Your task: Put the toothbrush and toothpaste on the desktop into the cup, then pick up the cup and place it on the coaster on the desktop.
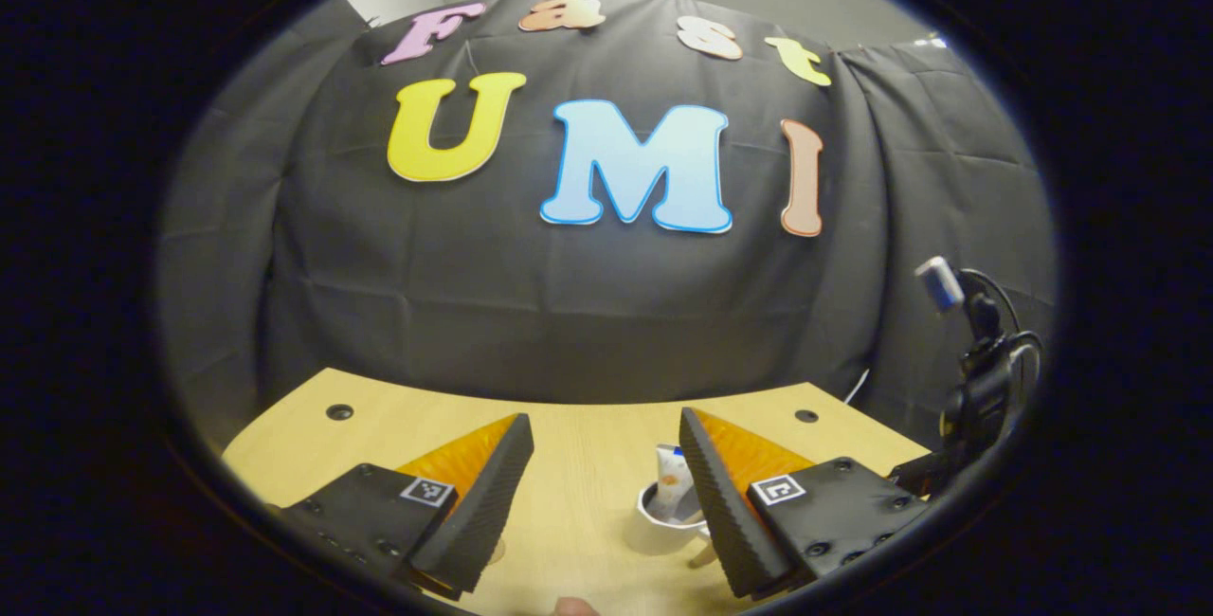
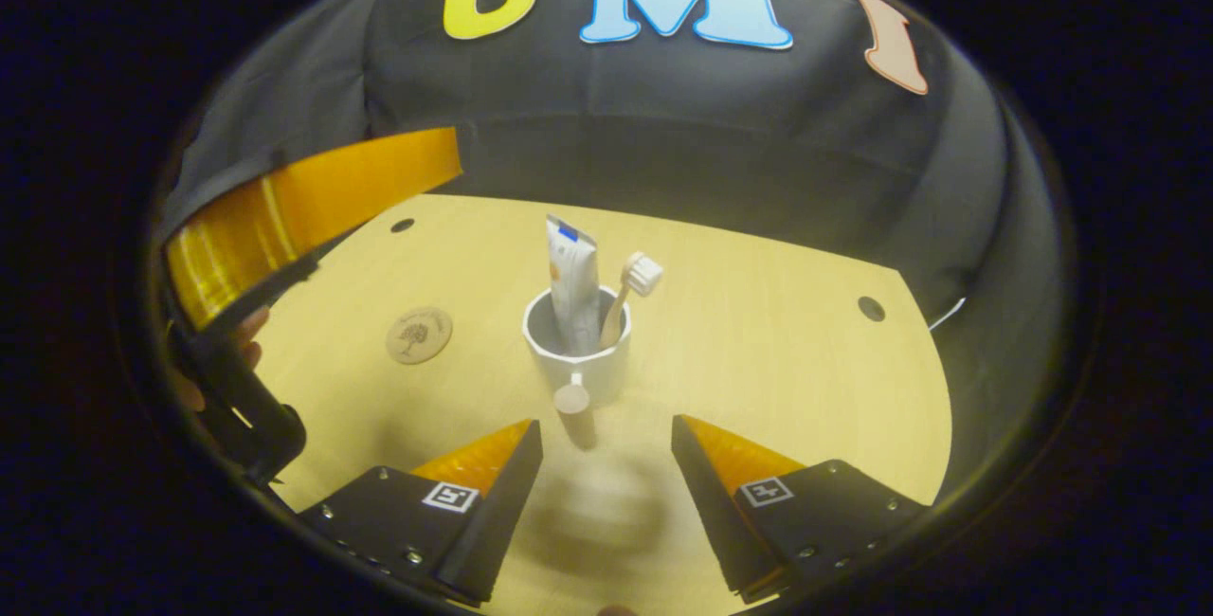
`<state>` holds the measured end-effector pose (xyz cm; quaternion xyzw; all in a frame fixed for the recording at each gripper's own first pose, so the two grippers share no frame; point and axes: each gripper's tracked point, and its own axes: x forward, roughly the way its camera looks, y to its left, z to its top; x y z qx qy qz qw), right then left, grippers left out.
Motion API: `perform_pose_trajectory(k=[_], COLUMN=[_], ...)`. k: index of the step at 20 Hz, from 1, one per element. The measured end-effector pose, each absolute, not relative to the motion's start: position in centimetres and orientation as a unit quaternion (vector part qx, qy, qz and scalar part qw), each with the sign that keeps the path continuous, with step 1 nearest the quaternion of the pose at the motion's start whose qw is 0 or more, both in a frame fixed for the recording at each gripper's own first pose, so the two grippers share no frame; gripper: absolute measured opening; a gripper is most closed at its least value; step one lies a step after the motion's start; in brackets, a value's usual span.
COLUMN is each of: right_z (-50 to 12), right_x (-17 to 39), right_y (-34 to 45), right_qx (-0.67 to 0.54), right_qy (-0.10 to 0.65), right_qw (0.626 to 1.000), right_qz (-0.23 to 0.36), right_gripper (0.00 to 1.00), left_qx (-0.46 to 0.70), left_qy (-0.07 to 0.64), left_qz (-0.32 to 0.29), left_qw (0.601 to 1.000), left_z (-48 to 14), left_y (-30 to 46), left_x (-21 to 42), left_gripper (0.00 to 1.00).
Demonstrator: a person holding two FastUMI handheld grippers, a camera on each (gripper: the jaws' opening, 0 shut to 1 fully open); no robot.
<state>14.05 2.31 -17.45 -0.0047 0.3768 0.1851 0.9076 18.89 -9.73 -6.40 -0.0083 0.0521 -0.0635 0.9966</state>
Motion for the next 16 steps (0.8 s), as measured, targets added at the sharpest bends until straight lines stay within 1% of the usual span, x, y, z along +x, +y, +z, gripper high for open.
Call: perform_pose_trajectory(k=[4,9,10,11,16], right_z=[-18.4,-19.8,-19.9,-20.1,-21.2], right_x=[14.7,16.0,16.2,16.6,17.6], right_y=[3.9,5.2,5.5,5.6,5.7], right_qx=[0.022,0.032,0.028,0.019,-0.04], right_qy=[0.421,0.465,0.471,0.477,0.506], right_qw=[0.887,0.866,0.863,0.86,0.843], right_qz=[0.189,0.183,0.181,0.181,0.178], right_gripper=[0.84,0.84,0.84,0.84,0.84], left_qx=[-0.026,-0.046,-0.046,-0.044,-0.046], left_qy=[0.062,0.102,0.11,0.116,0.133], left_qz=[-0.043,-0.025,-0.023,-0.02,-0.012], left_qw=[0.997,0.993,0.993,0.992,0.99], left_z=[-6.4,-8.5,-9.0,-9.5,-10.6], left_y=[-7.2,-4.9,-4.6,-4.2,-2.3], left_x=[16.6,13.5,13.1,12.6,11.6], left_gripper=[0.98,0.98,1.0,0.98,0.98])
